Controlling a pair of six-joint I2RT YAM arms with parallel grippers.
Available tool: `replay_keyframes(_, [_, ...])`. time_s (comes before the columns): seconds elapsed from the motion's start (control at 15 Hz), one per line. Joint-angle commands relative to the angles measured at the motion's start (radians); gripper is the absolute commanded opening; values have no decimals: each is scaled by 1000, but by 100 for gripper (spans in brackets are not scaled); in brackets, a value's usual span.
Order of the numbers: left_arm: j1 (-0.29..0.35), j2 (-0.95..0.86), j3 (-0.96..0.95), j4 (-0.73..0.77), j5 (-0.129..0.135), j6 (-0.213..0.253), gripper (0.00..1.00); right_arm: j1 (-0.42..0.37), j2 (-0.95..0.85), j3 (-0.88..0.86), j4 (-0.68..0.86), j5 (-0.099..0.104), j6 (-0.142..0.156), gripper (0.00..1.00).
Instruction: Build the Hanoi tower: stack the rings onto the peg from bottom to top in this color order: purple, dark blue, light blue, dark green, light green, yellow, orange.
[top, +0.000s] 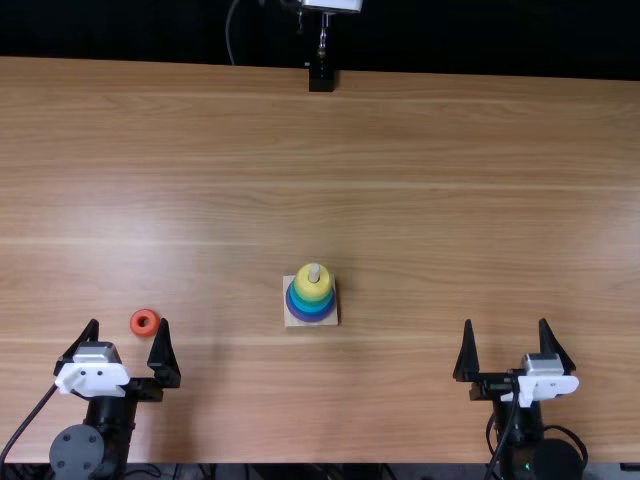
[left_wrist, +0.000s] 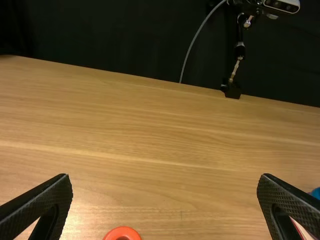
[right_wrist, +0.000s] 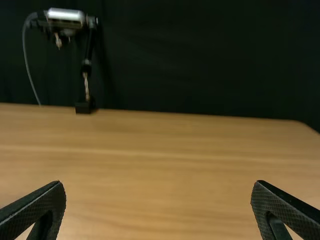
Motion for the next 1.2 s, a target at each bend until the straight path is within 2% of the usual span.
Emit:
replay_keyframes(0.0, [6,-12,-32,0,-8,4,100,-8,-18,-9,-12,20,3,100])
replay_keyframes(0.2, [6,-12,-32,0,-10,4,100,-29,-18,-9,-127,18,5,100])
replay_keyframes(1.13, [6,-12,-32,0,-8,4,100,-32,-18,-9,-130,14,-2,100])
